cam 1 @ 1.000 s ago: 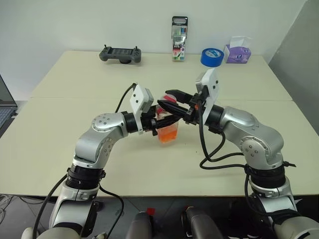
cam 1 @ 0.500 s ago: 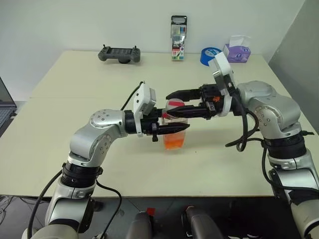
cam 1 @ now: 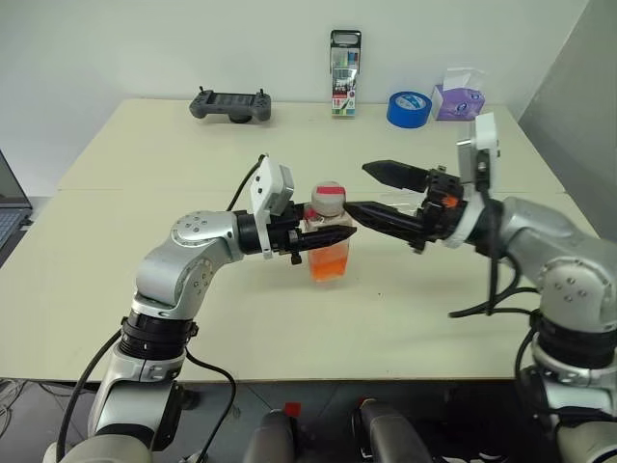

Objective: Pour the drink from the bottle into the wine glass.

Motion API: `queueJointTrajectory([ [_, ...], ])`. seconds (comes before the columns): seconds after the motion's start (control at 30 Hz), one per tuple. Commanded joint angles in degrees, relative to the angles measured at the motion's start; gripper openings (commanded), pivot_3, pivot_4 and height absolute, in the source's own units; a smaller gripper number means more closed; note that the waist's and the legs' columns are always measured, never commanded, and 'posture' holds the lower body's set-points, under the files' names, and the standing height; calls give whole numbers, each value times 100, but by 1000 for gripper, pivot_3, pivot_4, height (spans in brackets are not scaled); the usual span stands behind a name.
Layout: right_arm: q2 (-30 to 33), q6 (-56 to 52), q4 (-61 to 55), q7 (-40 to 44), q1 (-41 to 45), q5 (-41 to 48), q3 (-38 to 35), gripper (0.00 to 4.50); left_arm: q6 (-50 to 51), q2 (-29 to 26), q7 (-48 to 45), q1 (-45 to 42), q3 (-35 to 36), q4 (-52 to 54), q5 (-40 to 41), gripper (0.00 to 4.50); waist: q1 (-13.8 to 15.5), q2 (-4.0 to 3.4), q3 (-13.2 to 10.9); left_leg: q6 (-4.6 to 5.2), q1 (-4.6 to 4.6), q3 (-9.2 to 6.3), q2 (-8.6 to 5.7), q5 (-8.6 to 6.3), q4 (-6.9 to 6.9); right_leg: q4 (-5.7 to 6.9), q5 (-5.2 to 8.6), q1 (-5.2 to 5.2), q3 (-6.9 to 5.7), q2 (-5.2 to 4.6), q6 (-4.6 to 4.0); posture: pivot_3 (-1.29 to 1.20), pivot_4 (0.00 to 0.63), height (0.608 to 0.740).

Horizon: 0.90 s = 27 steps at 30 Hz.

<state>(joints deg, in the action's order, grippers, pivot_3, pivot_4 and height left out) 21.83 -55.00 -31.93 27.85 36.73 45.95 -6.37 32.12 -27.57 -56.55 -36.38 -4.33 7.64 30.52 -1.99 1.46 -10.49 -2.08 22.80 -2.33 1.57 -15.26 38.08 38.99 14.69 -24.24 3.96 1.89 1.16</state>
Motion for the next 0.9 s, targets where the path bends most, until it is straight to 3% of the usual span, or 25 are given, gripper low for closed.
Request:
queueJointTrajectory([
  [0.03,-221,262,-510,-624,-109,-332,311,4465,-184,68,47,-260,51,-64,-66,1973,3,0,0,0,0,0,0,0,0,0,0,0,0,1,1,0,150,740],
  [0.67,-172,598,-86,-454,17,-687,968,4465,-157,86,-83,-432,-9,-167,-158,1973,10,0,0,0,2,6,-1,0,0,-4,1,-1,2,1,1,0,150,740],
  [0.77,-204,675,-1,-443,30,-718,953,3916,-153,67,-66,-409,4,-145,-156,1973,10,0,0,0,3,7,-1,0,0,-6,1,-1,2,0,1,0,150,740],
  [0.9,-231,725,64,-437,45,-721,926,2493,-169,46,-55,-393,2,-144,-174,1973,10,0,0,0,3,6,-1,0,0,-5,1,-1,1,0,1,0,150,740],
])
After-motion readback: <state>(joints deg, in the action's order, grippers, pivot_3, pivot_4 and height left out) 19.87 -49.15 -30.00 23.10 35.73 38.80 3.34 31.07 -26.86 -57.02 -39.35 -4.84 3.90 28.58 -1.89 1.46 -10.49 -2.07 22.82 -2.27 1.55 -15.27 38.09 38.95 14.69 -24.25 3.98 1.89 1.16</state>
